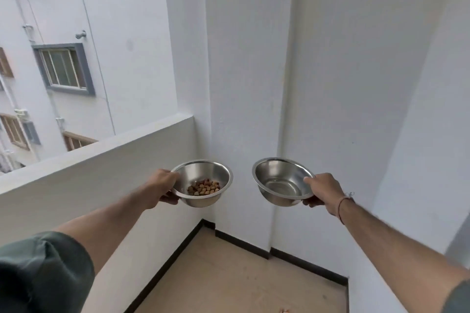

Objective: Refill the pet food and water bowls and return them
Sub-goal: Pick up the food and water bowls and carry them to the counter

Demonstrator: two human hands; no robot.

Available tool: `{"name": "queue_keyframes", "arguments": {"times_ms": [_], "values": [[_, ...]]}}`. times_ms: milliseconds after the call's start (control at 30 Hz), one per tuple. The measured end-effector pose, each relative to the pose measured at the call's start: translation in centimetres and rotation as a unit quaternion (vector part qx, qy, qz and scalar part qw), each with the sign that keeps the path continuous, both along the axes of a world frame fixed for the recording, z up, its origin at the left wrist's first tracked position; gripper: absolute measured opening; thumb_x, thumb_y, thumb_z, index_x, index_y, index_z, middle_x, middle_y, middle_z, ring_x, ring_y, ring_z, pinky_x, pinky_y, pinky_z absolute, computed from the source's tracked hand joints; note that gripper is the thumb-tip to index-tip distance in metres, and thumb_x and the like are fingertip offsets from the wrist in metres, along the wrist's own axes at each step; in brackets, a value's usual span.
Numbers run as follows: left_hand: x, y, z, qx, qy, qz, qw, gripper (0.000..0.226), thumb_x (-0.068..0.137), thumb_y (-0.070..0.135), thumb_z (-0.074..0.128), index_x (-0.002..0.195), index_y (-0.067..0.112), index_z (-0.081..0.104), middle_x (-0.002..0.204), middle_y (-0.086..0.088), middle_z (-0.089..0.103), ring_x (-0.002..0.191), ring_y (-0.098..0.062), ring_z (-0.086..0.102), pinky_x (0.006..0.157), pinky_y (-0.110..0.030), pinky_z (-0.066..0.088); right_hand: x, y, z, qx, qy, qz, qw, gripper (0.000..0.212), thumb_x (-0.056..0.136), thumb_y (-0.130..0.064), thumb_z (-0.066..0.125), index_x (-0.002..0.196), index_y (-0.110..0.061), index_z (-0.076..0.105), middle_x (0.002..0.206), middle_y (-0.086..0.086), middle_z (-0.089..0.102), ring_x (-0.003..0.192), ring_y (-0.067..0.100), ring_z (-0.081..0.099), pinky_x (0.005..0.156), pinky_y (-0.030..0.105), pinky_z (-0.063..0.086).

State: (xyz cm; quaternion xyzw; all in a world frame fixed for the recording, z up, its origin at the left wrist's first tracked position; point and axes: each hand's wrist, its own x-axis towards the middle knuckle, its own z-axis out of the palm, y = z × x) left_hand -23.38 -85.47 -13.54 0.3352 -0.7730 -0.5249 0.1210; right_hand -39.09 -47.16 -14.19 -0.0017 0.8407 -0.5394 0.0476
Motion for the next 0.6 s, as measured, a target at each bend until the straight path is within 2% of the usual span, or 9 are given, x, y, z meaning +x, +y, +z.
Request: {"name": "queue_keyframes", "arguments": {"times_ms": [167,433,600], "values": [[-2.7,4.2,0.3,-0.011,-0.011,-0.091,0.996,0.022,0.093,0.009,0.049,0.086,0.002,0.069,0.056,-0.011,0.069,0.048,-0.026,0.066,0.046,-0.032,0.057,3.5,6.7,0.4,0.006,-0.001,-0.072,0.997,0.02,0.094,-0.01,0.056,0.101,0.005,0.067,0.065,0.021,0.072,0.045,0.032,0.069,0.042,0.028,0.052],[-6.6,15.6,-0.7,-0.019,-0.022,-0.222,0.975,0.024,0.092,0.008,0.047,0.092,-0.002,0.069,0.071,-0.02,0.073,0.054,-0.029,0.07,0.052,-0.035,0.06,9.4,18.7,-0.5,0.02,-0.006,-0.193,0.981,0.016,0.093,-0.01,0.056,0.09,0.002,0.065,0.056,0.017,0.071,0.05,0.036,0.072,0.041,0.028,0.053],[-8.9,23.3,-1.1,-0.013,-0.024,-0.288,0.957,0.024,0.091,0.009,0.049,0.095,-0.004,0.069,0.085,-0.025,0.074,0.063,-0.033,0.072,0.055,-0.037,0.061,12.4,25.4,-0.9,0.015,-0.009,-0.263,0.965,0.016,0.098,-0.013,0.055,0.092,-0.001,0.064,0.056,0.017,0.071,0.049,0.033,0.071,0.038,0.026,0.05]]}}
